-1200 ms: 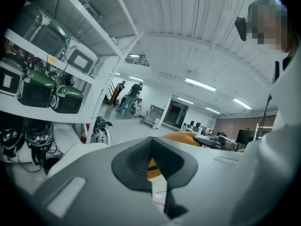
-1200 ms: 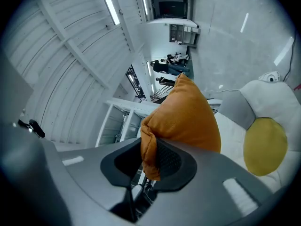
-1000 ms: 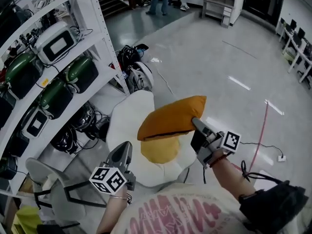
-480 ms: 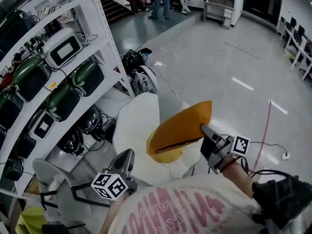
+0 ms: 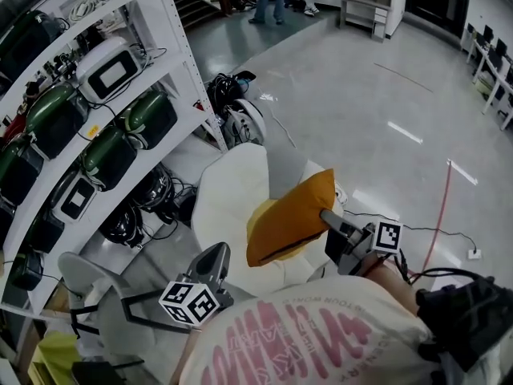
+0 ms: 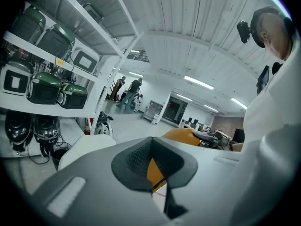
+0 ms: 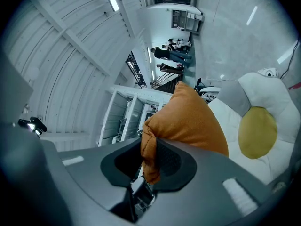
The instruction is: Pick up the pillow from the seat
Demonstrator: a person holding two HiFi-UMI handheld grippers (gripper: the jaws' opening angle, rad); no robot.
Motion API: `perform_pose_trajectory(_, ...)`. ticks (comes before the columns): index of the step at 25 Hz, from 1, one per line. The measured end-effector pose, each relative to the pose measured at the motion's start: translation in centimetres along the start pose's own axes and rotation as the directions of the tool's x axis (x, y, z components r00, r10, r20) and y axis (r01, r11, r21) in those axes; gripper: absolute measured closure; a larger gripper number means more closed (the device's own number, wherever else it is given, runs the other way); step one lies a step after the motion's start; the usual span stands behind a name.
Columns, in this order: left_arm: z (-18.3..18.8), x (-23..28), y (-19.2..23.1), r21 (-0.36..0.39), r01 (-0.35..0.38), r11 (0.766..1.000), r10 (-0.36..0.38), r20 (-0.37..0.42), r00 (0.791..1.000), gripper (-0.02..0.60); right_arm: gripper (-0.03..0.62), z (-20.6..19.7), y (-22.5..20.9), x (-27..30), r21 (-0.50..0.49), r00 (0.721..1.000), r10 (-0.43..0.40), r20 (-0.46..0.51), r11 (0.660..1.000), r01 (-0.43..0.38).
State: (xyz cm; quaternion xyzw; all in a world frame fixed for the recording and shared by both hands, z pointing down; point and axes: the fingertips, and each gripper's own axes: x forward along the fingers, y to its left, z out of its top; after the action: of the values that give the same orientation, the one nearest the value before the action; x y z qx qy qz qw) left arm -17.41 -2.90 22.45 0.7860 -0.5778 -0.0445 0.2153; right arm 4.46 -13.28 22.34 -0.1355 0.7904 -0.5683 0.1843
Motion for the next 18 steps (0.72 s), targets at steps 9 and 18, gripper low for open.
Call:
perform_pose_trajectory(9,-1.3,-0.8,1.1,-0.021,-0.030,0.999,0.030,-0.022,0.999,0.565,0.522,-2.2,-1.0,1.6,0.021,0.998,-0.011,-0.061,1.000,0.013)
perform_pose_trajectory(18,-1.7,-1.3,1.3,-0.009,-0.027,1.000,0.026,-0.026,0.999,0.565,0.520,-4.5,-0.5,2.9,0.042,0.993,0.010,-0.117,0.999,-0.005)
